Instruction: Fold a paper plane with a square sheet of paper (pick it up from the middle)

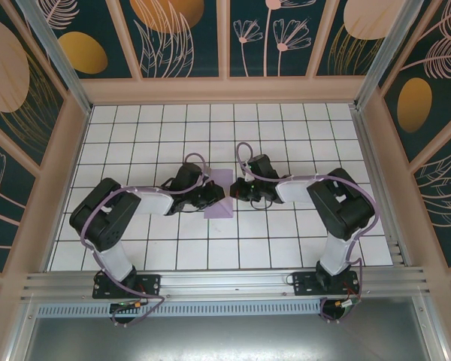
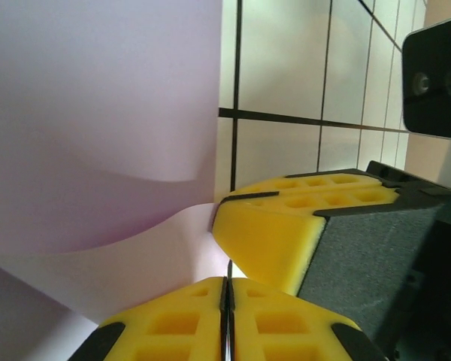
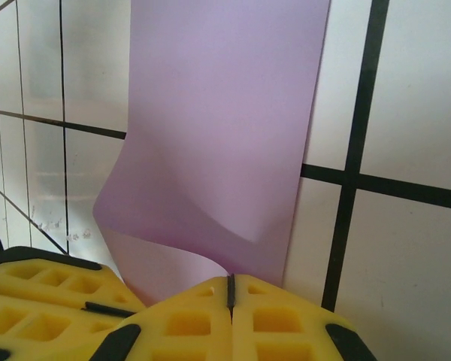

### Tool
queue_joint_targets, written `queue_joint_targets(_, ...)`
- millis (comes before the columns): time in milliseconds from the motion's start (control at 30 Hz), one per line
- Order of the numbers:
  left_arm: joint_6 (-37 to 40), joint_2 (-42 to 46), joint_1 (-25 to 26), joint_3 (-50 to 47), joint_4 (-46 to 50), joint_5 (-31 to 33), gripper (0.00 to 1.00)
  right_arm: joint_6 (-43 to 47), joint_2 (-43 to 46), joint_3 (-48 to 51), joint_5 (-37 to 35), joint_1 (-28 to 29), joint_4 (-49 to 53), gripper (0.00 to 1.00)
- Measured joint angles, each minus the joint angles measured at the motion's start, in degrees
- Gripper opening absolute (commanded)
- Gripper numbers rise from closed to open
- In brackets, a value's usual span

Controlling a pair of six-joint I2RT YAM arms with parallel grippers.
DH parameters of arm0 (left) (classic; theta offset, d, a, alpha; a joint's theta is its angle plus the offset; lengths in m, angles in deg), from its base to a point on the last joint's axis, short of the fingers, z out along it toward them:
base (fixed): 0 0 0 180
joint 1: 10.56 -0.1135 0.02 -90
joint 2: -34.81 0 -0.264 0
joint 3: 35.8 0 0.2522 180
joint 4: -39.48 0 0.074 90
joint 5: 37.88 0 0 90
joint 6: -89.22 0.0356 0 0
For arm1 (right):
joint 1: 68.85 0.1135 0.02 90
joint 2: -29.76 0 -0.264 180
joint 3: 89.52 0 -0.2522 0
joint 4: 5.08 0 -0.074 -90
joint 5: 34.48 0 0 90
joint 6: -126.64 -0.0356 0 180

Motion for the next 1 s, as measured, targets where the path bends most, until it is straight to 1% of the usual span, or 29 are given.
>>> queue_joint_targets(1000,-0.1,-2.5,0.0,0.0,-1.4,-1.2,0.11,0.0,-1.4,-0.9,-0.3,-0.1,0.9,0.00)
